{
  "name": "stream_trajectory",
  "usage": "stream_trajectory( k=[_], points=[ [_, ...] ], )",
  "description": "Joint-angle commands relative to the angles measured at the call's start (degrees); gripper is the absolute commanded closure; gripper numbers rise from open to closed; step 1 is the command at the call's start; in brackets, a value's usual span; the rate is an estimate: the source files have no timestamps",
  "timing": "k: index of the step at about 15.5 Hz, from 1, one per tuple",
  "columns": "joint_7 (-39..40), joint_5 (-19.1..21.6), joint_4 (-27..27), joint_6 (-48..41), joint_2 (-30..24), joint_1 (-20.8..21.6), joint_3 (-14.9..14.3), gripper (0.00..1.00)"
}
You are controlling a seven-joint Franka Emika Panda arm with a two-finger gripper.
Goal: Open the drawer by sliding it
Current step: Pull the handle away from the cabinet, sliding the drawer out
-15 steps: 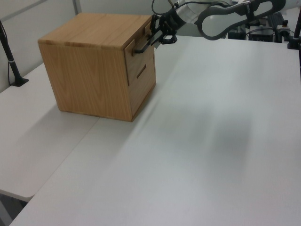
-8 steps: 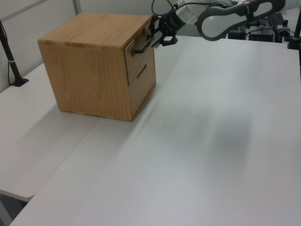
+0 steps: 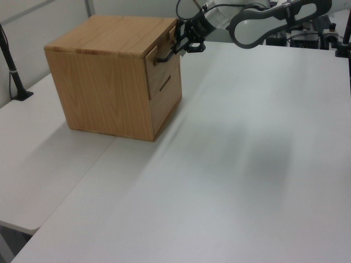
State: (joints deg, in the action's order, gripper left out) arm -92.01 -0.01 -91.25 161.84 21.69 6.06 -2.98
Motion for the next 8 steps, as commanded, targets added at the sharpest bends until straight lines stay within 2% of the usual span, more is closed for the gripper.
stream_trajectory(
  k=[1,4,8],
  points=[
    [-1.15,0.19,-1.91,-0.21,-1.47,-0.08,-0.10,0.99],
    [-1.06,0.19,-9.01,-0.21,-6.56,-0.08,-0.10,0.99],
    [-1.06,0.10,-20.87,-1.17,-16.83,-0.08,-0.10,0.99]
  ],
)
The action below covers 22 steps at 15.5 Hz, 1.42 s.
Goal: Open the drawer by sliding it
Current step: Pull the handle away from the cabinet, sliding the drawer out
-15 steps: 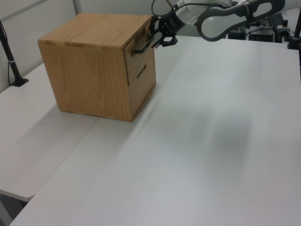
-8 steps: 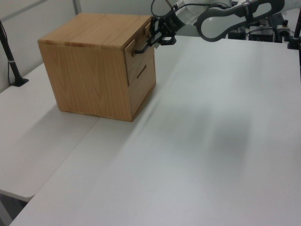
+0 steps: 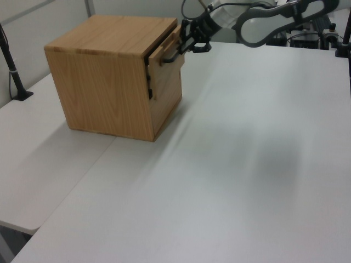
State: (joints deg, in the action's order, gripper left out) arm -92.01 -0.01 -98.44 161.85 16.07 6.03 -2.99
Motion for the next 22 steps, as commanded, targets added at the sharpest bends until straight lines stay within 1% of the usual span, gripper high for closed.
stream_trajectory(
  k=[1,3,5,8,10,13,15,16,17,18,19,22],
  points=[
    [-1.06,0.19,-15.71,-3.10,-13.68,-0.05,-0.08,0.99],
    [-0.80,0.19,-17.40,-9.58,-17.29,-0.23,-0.17,0.99],
    [-0.80,0.19,-17.40,-17.06,-20.02,-0.84,-0.52,0.99],
    [-0.80,0.10,-17.14,-24.19,-22.83,-1.90,-0.70,0.98],
    [-0.80,-0.69,-16.96,-26.84,-23.54,-1.90,-0.70,0.98],
    [-0.80,-0.95,-16.87,-27.90,-23.81,-1.90,-0.79,0.96],
    [-0.71,-0.95,-16.09,-27.99,-23.72,-1.90,-0.70,0.88],
    [-0.80,-0.95,-15.65,-28.08,-23.72,-1.90,-0.79,0.77],
    [-0.80,-0.95,-15.12,-28.25,-23.81,-1.90,-0.96,0.59],
    [-0.80,-0.95,-14.07,-29.39,-23.81,-1.90,-1.05,0.44],
    [-0.89,-0.95,-13.02,-30.96,-23.89,-1.90,-1.23,0.35],
    [-0.45,-0.95,-9.33,-35.97,-24.07,-2.33,-1.75,0.35]
  ],
)
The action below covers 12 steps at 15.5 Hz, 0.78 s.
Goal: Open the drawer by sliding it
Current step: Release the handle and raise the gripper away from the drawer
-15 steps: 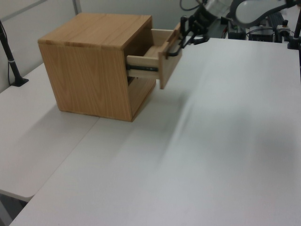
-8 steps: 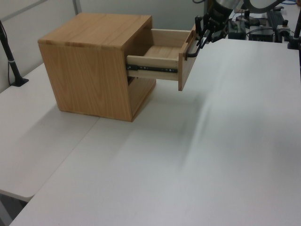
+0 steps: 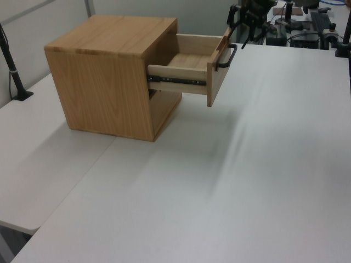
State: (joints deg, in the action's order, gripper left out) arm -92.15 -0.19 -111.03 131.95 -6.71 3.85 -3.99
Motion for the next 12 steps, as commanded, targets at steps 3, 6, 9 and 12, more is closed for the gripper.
stream_trajectory(
  k=[3,6,9,12],
  points=[
    [4.24,-0.78,9.49,-15.99,-1.29,-0.24,-1.89,0.19],
    [12.50,-1.04,12.76,-22.51,-1.20,-0.33,-2.34,0.19],
    [25.23,-1.57,16.70,-29.53,0.81,-0.24,-2.34,0.19],
    [36.57,-1.57,19.09,-34.12,2.49,-0.24,-2.25,0.19]
  ],
)
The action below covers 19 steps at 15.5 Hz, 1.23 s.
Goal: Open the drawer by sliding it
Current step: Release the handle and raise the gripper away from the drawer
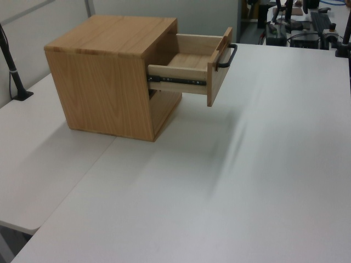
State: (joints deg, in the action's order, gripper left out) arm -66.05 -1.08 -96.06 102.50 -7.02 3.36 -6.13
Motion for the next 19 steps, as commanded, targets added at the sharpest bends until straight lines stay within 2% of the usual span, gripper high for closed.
stream_trajectory(
  k=[1,6,10,11,12,14,16,19],
  points=[
    [14.07,-0.68,4.13,-5.20,2.80,0.33,-0.11,0.19],
    [34.81,-1.03,4.13,-11.27,2.80,0.25,-0.11,0.19],
    [46.61,-2.78,4.04,-14.69,2.98,0.51,-0.02,0.19],
    [49.07,-2.96,4.21,-14.87,3.41,0.60,0.33,0.14],
    [52.57,-3.57,4.21,-14.79,3.94,0.69,0.33,0.00],
    [60.22,-3.58,4.30,-14.61,5.78,0.86,0.68,0.00],
    [63.67,-3.14,4.30,-14.09,6.49,0.95,0.77,0.00],
    [63.68,-4.28,4.30,-11.37,7.54,2.79,1.12,0.00]
  ],
)
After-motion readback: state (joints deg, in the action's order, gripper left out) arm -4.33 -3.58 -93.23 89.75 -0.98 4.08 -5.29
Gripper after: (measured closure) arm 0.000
